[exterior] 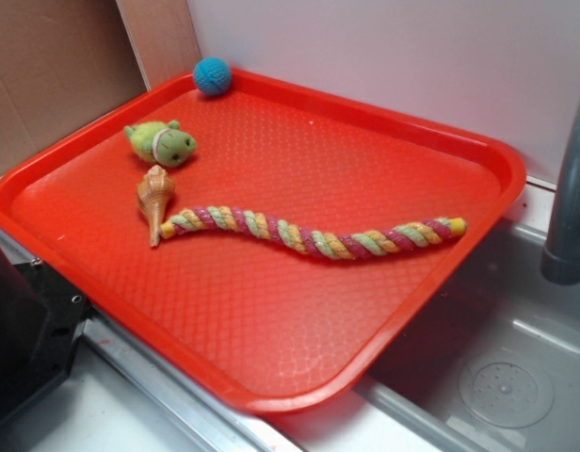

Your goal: Grab the multicolored rope.

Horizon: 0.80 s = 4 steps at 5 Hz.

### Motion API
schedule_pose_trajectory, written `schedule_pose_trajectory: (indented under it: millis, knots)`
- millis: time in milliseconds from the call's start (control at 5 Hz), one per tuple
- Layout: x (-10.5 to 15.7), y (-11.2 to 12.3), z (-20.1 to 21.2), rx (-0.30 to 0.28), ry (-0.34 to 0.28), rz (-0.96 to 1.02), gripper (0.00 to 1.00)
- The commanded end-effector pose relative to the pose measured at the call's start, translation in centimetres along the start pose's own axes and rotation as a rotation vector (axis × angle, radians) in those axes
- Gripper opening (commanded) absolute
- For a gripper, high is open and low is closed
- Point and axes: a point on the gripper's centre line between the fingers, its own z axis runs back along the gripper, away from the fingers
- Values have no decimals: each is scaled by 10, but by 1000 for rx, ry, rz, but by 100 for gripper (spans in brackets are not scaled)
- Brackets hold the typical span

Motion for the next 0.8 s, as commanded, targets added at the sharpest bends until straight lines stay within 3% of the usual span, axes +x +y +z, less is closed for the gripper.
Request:
schedule_pose_trajectory:
  millis: [0,400,600]
  knots:
    - [0,0,0,0,0,0,100]
    - [10,-8,-11,-41,14,-355,100]
    - [23,-10,-23,-38,-23,-556,100]
